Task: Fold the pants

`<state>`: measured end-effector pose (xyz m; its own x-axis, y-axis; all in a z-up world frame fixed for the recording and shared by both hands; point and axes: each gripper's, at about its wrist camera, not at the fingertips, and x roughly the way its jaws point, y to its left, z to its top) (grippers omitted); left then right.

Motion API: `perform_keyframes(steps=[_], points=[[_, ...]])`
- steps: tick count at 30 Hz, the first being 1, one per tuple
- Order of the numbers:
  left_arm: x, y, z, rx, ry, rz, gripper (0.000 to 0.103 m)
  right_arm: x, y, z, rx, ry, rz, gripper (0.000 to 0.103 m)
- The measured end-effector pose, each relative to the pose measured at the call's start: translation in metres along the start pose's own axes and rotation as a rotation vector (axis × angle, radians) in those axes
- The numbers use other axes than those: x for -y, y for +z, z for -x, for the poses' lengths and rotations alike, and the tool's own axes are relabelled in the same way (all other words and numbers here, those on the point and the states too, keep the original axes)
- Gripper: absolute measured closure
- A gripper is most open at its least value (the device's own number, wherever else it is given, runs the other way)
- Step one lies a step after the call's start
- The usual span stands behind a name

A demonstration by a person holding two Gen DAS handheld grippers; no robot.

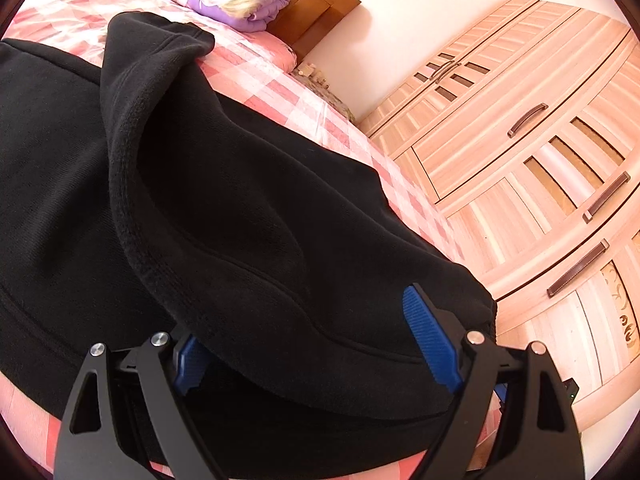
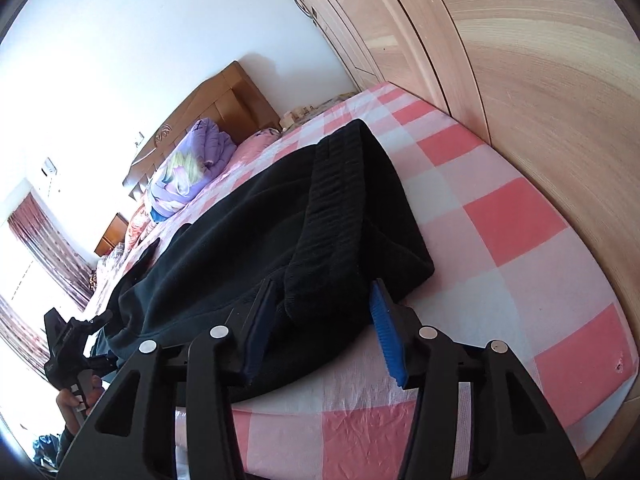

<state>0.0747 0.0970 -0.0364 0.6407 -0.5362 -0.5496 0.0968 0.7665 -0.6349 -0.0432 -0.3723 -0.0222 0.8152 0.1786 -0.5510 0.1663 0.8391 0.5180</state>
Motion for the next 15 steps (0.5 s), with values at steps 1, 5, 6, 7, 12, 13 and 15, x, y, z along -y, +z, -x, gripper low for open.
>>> perform_keyframes(steps=[1,5,6,7,12,13,15], points=[[0.002,0.000,-0.002,0.000,0.014,-0.013,0.041,-0.002,0.001,0.000,0.007,-0.011,0.014,0.068],[0.023,0.003,0.001,0.010,0.071,-0.136,0.091,-0.020,0.015,0.010,0.081,-0.053,0.102,0.092],[0.030,0.004,0.008,0.031,0.075,-0.159,0.091,-0.032,0.024,0.016,0.115,-0.076,0.156,0.093],[0.041,0.005,0.017,0.060,0.084,-0.198,0.091,-0.041,0.029,0.020,0.135,-0.095,0.194,0.093],[0.082,-0.012,0.045,0.093,0.142,-0.360,0.091,-0.049,0.053,0.037,0.197,-0.188,0.262,0.093],[0.084,-0.020,0.043,0.080,0.174,-0.390,0.091,-0.041,0.052,0.034,0.167,-0.182,0.249,0.093],[0.078,-0.035,0.030,0.041,0.241,-0.437,0.091,-0.023,0.042,0.020,0.092,-0.173,0.220,0.093]])
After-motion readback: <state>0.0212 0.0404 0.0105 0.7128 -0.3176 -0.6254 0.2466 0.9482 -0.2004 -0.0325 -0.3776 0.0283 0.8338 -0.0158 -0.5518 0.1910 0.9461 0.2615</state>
